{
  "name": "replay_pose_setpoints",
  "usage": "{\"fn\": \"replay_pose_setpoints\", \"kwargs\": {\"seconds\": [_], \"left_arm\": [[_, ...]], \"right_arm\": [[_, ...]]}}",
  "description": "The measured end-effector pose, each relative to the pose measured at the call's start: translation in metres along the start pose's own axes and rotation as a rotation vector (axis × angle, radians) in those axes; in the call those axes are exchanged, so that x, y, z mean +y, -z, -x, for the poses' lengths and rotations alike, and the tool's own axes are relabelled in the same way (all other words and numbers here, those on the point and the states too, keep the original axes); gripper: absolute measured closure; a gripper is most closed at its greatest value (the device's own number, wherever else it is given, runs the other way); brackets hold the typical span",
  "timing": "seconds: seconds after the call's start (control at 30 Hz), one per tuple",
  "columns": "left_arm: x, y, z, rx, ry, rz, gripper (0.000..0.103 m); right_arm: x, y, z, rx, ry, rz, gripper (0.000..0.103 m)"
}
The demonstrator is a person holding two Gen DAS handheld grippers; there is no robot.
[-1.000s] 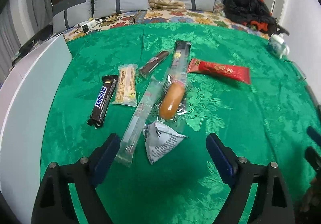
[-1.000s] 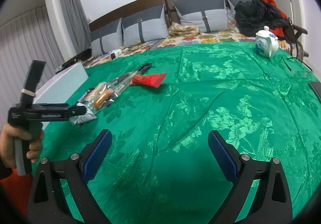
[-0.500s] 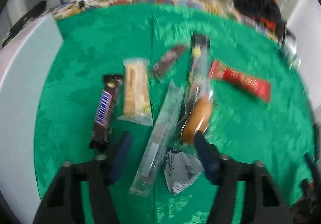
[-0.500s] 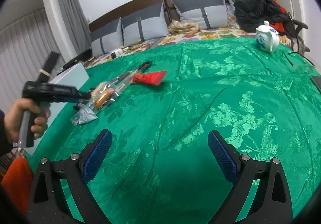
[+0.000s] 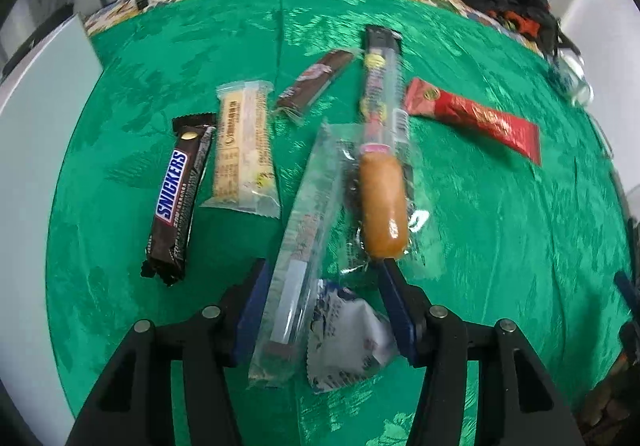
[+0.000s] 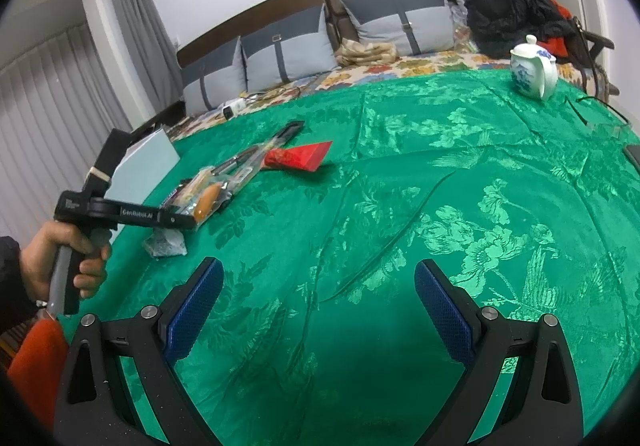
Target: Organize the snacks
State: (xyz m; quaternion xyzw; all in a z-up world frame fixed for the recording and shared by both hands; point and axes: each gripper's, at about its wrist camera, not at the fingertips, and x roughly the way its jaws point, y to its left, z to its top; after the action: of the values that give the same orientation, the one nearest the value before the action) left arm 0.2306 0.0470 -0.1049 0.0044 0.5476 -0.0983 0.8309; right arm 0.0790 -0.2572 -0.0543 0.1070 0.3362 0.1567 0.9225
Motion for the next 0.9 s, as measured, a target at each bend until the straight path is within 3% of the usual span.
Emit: {"fn": "replay_pose_setpoints", "kwargs": {"seconds": [0.13, 0.33, 0.77, 0.87, 0.9], "left_arm": [[-0.006, 0.005, 0.000, -0.002, -0.036, -0.029, 0.044], [-0.004, 0.008, 0.002, -0.020, -0.056, 0.022, 0.042], [-0.001, 0.017, 0.000, -0.042, -0.135, 0.042, 0.025], [0.001, 0.021, 0.001, -0.043, -0.130, 0.065, 0.027], [0.000, 0.023, 0.003, -0.048, -0.125, 0.060, 0.039]], "right_arm": [[-0.001, 0.000, -0.001, 0.005, -0.001, -0.010, 0.005], [-0.001, 0.000, -0.001, 0.006, -0.005, -0.008, 0.005], [-0.003, 0.000, -0.004, 0.012, -0.010, -0.012, 0.005], [-0.002, 0.000, -0.004, 0.013, -0.012, -0.011, 0.005], [-0.003, 0.000, -0.004, 0.013, -0.011, -0.011, 0.005]]}}
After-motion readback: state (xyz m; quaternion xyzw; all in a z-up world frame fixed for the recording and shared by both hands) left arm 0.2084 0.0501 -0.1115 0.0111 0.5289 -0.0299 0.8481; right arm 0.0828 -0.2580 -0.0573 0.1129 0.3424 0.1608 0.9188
